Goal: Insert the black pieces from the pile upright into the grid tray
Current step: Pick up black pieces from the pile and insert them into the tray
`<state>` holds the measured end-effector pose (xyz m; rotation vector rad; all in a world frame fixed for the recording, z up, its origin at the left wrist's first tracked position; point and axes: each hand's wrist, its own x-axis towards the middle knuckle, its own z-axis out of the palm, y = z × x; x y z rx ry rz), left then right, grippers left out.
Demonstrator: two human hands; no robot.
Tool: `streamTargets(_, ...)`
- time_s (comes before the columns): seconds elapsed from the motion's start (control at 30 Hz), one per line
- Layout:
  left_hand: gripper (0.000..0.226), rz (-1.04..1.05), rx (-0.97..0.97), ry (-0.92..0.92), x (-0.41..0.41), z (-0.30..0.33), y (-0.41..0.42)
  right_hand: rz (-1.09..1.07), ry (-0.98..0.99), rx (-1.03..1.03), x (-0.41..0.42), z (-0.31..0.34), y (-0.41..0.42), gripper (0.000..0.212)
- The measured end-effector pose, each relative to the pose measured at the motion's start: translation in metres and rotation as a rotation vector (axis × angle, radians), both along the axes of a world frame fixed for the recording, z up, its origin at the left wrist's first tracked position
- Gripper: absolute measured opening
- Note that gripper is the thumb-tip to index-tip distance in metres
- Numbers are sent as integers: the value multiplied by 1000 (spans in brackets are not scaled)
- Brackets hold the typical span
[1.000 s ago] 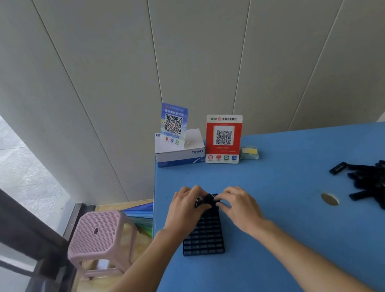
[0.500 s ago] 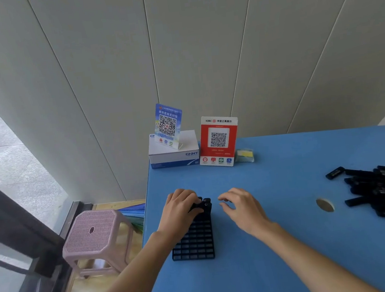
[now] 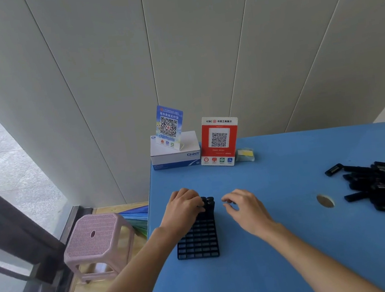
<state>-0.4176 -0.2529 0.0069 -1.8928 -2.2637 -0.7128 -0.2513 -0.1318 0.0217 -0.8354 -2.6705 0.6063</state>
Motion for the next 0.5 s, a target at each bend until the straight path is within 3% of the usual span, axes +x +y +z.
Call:
streamTargets(0.13,23,44,-1,31,5,1,2,-21,-51,19,4,2,-5,24)
streamTargets(0.3,40,70,-27,44,15,4,-1,-24,-184,188,15,13,-7,37)
streamTargets(0.5,47,-24,-22,109,45,7,13,-167,-131,256,57,24,-6,39)
